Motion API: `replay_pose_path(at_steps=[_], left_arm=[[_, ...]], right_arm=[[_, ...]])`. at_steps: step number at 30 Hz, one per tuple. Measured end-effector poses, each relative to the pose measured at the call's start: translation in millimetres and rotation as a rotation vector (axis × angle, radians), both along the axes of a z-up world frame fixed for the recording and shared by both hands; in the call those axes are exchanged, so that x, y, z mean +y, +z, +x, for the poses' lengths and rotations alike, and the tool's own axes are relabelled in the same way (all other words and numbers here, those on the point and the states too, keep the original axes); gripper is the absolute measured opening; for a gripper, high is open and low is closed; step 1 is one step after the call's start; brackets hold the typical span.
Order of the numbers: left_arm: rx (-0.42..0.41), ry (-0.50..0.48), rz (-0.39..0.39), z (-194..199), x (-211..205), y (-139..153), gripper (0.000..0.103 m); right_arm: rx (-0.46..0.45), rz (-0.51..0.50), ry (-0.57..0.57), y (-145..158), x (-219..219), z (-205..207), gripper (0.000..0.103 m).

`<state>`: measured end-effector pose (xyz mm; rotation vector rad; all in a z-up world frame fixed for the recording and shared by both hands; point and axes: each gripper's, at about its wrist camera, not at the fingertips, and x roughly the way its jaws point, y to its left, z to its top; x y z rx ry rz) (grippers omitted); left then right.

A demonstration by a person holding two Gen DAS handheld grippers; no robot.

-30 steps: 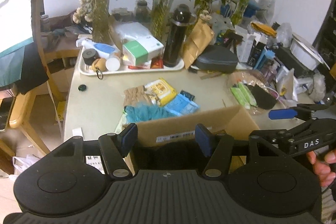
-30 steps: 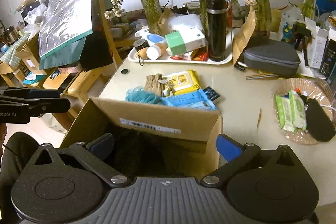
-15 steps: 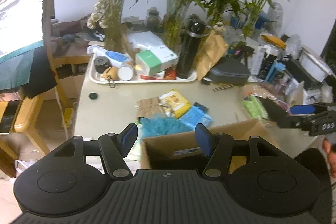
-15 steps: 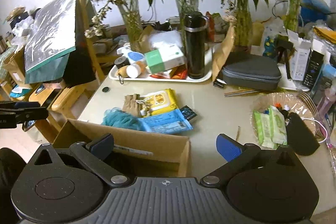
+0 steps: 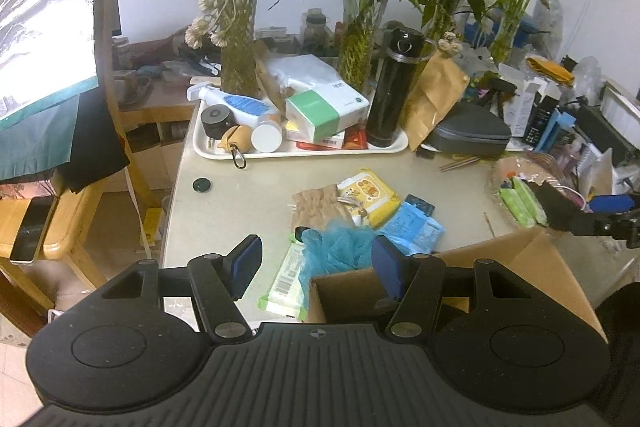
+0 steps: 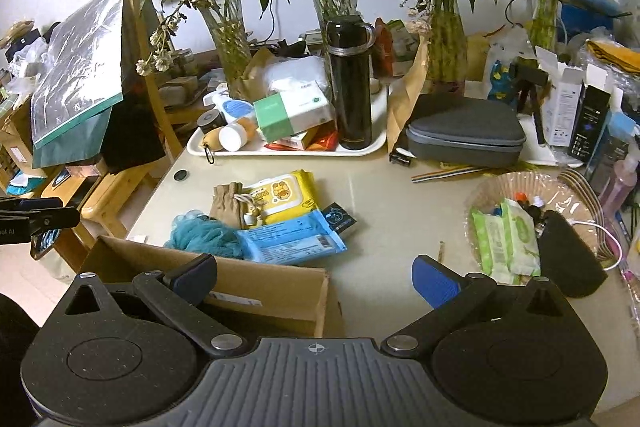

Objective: Organize soft objects
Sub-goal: 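Move the left gripper down onto the blue mesh loofah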

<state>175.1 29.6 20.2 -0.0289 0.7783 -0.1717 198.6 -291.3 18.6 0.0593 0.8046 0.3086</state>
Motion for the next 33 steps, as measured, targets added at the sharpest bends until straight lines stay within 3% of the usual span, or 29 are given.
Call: replay_pose_path(at_steps=[18,33], left_arm=[[0.006,0.019,-0.001,34.5,8.6,-24.3,0.06],[0.054,-0.03,-0.084,79.2,24.2,-64.5,0.06]], right_arm=[[-0.013,0.083,-0.037,-20.8,-14.7,28.4,0.103],[-0.006,0.123,-0.075,-58.0,-29.1,57.8,0.103]])
